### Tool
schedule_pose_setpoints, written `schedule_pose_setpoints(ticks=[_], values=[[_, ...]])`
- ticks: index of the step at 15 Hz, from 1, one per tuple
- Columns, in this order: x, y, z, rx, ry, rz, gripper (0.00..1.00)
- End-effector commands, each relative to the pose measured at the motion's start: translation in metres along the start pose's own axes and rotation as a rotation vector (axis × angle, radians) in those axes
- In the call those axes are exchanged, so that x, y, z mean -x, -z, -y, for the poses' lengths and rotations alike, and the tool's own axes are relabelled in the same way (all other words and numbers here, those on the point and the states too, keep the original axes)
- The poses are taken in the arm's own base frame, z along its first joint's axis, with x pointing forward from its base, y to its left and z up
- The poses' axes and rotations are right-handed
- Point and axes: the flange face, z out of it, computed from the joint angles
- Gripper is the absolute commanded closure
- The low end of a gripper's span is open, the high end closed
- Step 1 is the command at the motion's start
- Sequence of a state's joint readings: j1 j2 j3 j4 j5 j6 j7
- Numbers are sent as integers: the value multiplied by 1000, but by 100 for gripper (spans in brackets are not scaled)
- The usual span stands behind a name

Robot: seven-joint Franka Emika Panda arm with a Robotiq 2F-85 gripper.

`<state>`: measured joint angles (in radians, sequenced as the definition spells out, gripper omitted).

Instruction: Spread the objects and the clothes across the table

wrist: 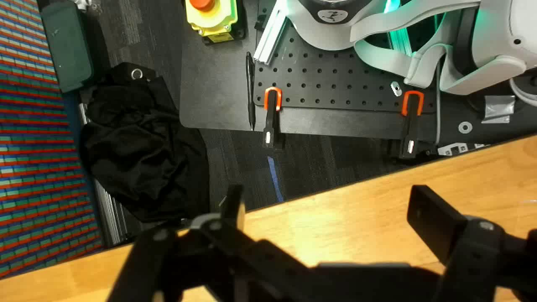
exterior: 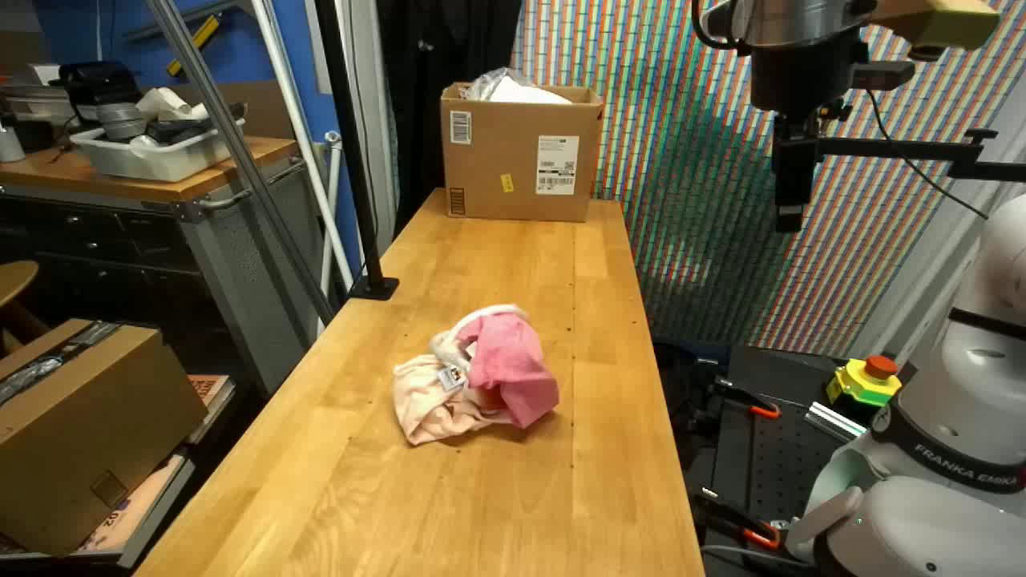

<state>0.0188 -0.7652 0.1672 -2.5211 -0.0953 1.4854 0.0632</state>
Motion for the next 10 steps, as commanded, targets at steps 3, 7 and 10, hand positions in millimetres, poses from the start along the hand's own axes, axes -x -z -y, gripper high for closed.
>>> schedule_pose_setpoints(ticks=[3,7,10], values=[[1,4,0,-1,-1,-9,0],[1,5,-1,-1,-2,-11,0],[-7,5,3,-2,10,-9,0]])
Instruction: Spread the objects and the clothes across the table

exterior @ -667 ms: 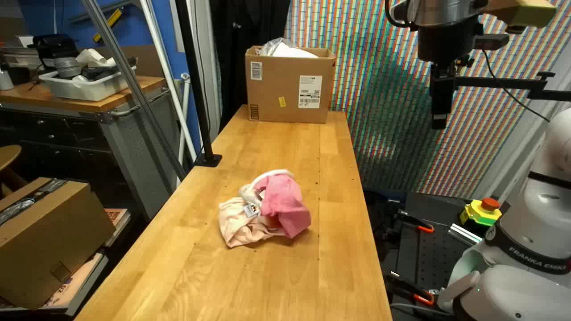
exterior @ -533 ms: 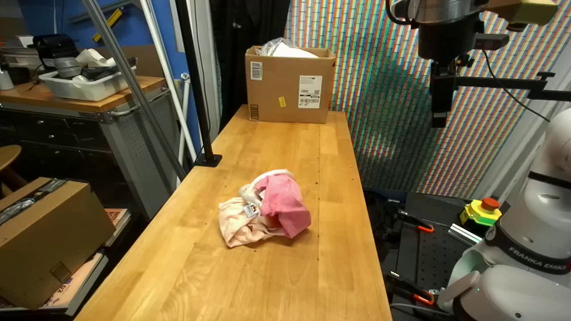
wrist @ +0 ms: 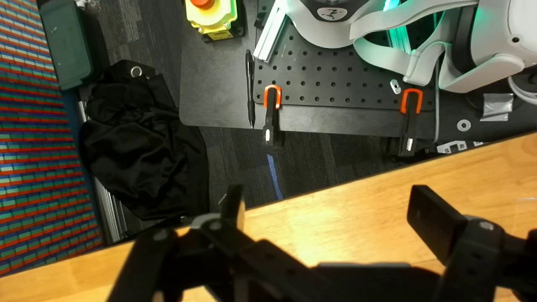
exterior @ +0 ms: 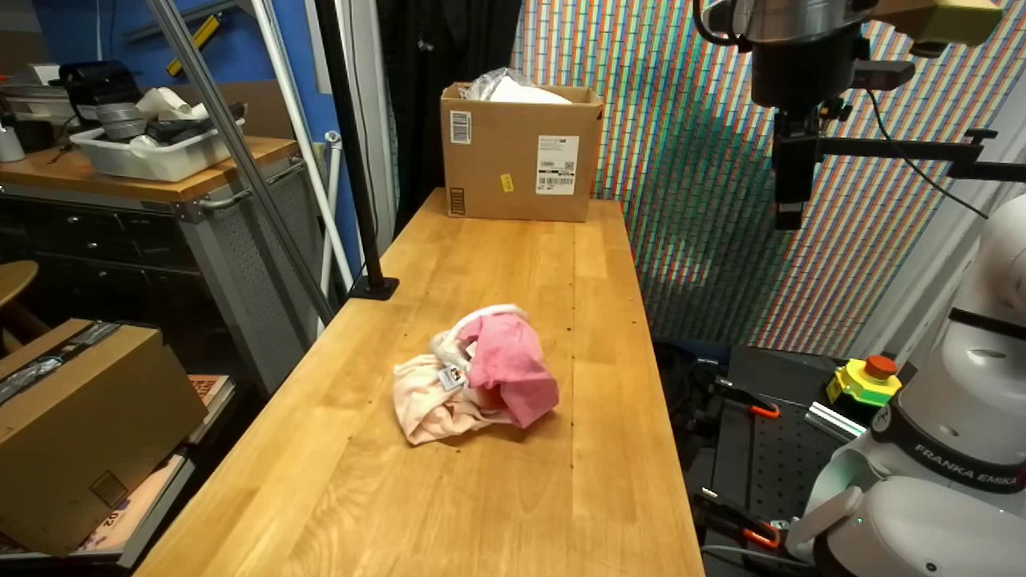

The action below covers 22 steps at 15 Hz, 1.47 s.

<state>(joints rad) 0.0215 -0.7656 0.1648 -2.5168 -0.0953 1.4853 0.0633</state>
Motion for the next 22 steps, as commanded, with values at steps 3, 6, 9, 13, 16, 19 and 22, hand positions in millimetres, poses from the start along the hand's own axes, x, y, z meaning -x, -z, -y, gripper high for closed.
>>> schedule_pose_setpoints(ticks=[3,6,9,13,16,19,22], values=[[-20,6,15,16,27,-27,0],[-40,13,27,23,68,-47,0],[-64,21,39,30,97,-65,0],[-101,32,55,37,123,-100,0],[-132,38,68,28,137,-121,0],[-160,46,83,12,138,-146,0],[-183,48,102,12,159,-144,0]])
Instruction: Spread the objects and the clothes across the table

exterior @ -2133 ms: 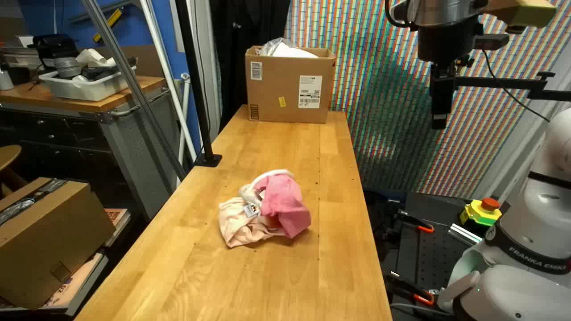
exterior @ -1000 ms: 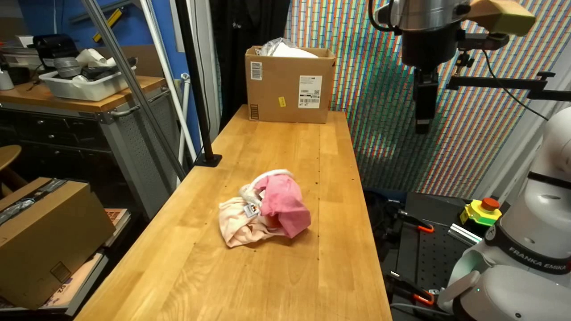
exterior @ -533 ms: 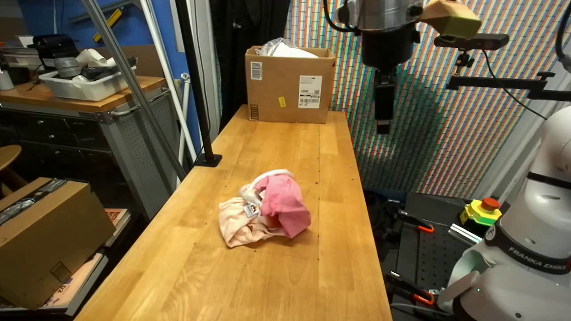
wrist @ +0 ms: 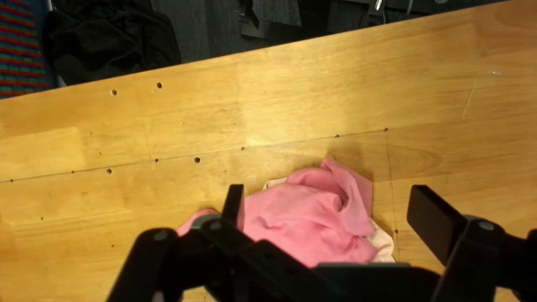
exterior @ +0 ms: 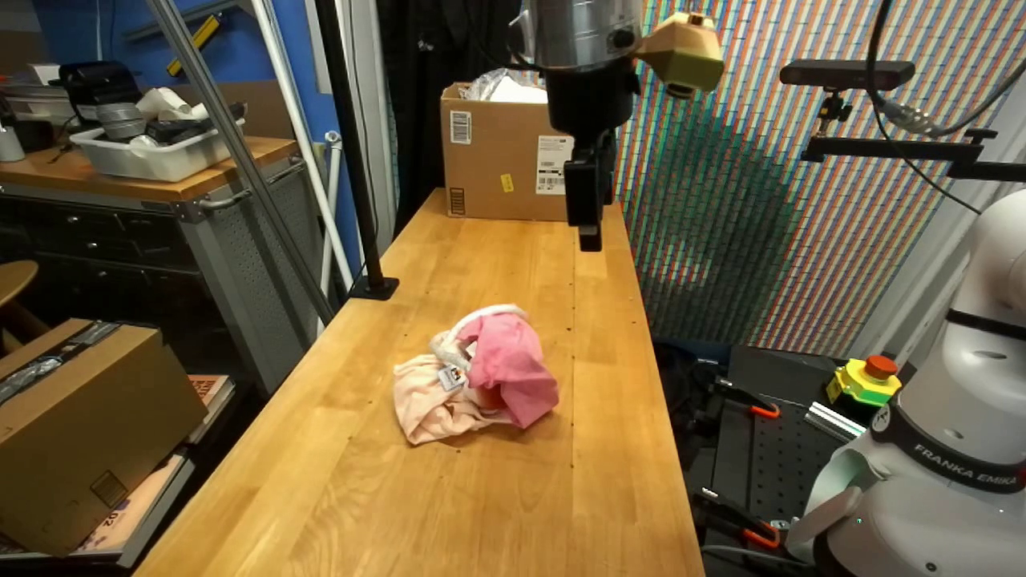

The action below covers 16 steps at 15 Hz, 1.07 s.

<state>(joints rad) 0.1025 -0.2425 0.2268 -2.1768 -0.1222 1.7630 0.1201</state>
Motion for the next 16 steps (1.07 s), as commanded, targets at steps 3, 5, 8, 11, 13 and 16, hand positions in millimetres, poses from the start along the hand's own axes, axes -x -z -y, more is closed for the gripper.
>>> schedule_pose_setpoints(ticks=[3,5,8,11,13,16], values=[[-48,10,34,23,42,-7,0],[-58,11,48,29,71,-7,0],[-74,10,66,30,112,0,0],[-92,6,85,43,152,10,0],[-105,1,95,55,175,12,0],[-123,-10,106,70,202,19,0]])
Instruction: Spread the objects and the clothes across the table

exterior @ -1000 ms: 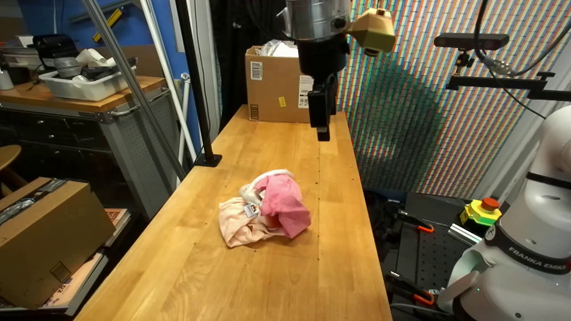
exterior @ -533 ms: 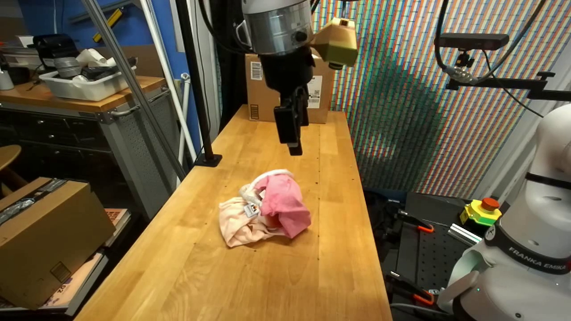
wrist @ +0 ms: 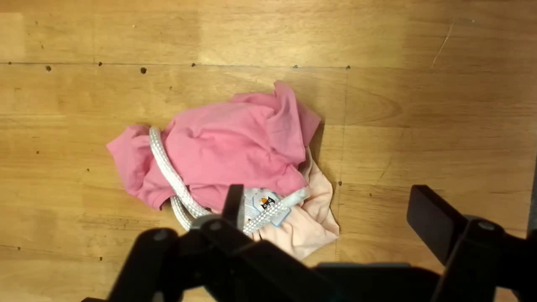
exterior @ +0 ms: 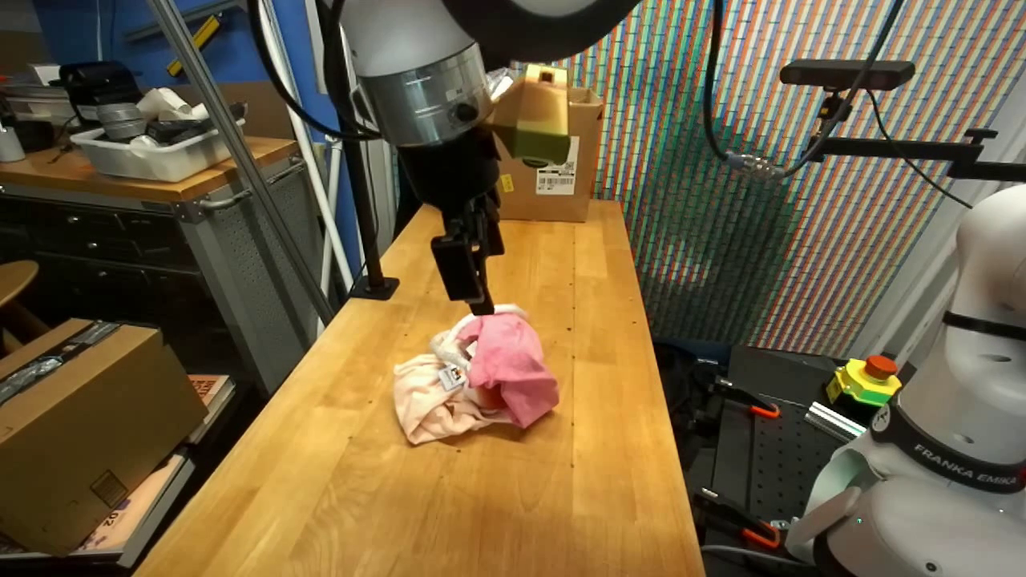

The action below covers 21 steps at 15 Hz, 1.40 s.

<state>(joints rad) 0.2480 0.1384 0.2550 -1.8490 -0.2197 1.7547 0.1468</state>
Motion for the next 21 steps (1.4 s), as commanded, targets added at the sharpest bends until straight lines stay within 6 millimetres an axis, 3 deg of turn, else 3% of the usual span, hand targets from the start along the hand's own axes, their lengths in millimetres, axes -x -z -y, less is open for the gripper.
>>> schedule_pose_setpoints(ticks=[1,7,12,21], values=[[-31,-3,8,30,18,16,0],[-70,-35,7,55,24,39,0],[-98,-66,-11,67,-39,88,0],[-124,-108,-40,28,-151,177,0]])
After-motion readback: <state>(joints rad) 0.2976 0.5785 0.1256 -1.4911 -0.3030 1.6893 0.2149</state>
